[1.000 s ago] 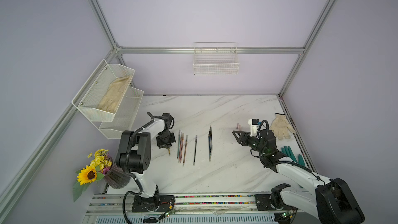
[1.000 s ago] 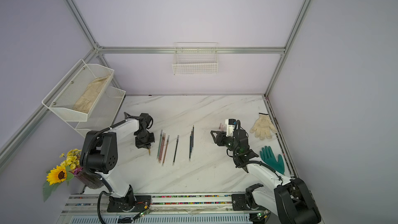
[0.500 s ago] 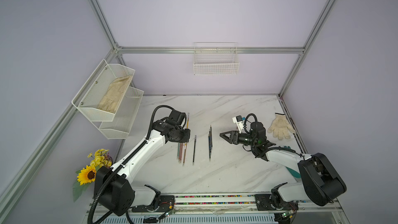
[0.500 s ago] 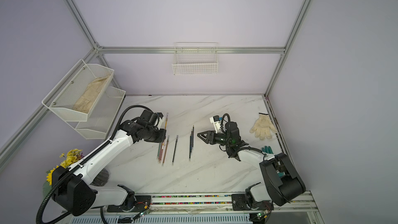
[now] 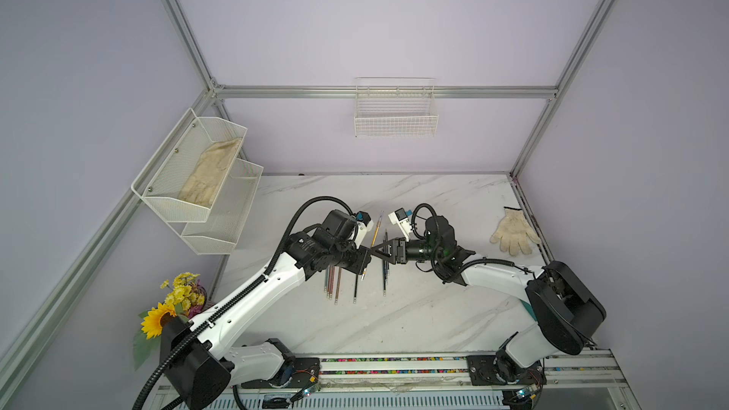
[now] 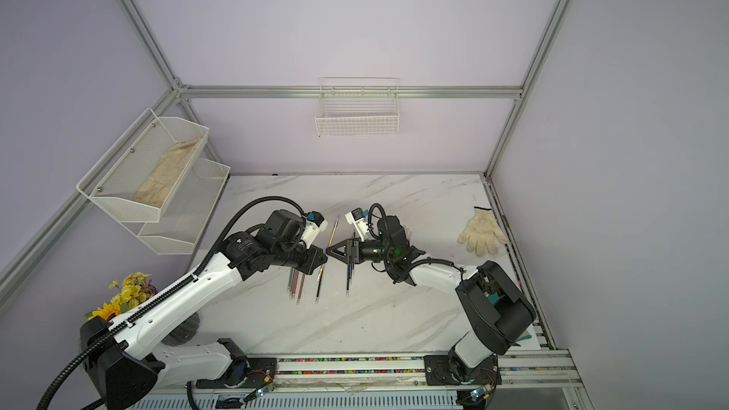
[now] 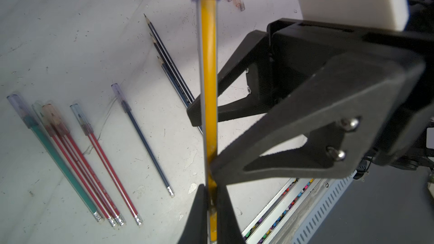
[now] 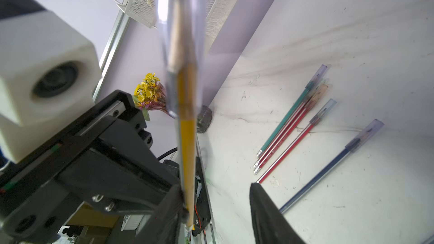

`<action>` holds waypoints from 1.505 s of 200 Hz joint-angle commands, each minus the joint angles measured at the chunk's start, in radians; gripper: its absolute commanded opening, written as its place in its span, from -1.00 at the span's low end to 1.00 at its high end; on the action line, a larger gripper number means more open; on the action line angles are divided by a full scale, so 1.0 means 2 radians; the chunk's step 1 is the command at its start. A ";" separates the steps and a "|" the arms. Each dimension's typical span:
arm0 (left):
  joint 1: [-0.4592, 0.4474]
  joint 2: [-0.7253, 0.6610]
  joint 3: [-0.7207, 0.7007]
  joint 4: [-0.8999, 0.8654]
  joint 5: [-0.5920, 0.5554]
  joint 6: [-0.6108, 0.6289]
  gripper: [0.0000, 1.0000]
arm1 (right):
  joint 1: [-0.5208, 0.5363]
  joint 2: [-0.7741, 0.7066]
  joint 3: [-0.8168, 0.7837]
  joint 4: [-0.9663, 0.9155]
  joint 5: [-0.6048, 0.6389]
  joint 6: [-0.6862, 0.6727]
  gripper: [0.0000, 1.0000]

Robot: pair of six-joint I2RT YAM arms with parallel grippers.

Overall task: Remove the protective cover of the pencils
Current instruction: Remove the protective sleeve from the pencil.

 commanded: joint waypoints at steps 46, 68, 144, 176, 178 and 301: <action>-0.007 -0.007 -0.028 0.017 0.018 0.008 -0.87 | 0.004 -0.024 0.032 -0.013 0.070 0.004 -0.09; -0.008 -0.003 -0.026 0.017 0.014 0.008 -0.87 | 0.004 -0.040 0.043 -0.037 0.105 0.001 -0.17; -0.011 -0.010 -0.024 0.017 -0.003 0.007 -0.58 | 0.003 -0.039 0.057 -0.052 0.112 0.017 -0.81; -0.010 -0.034 -0.038 0.030 -0.020 0.006 0.01 | 0.003 -0.042 0.054 -0.051 0.118 0.038 -0.82; -0.011 -0.035 -0.039 0.031 -0.021 0.005 0.02 | 0.003 -0.042 0.054 -0.051 0.118 0.039 -0.82; -0.010 -0.027 -0.032 0.039 -0.011 0.001 -0.41 | -0.003 -0.019 0.033 0.056 0.075 0.154 -0.82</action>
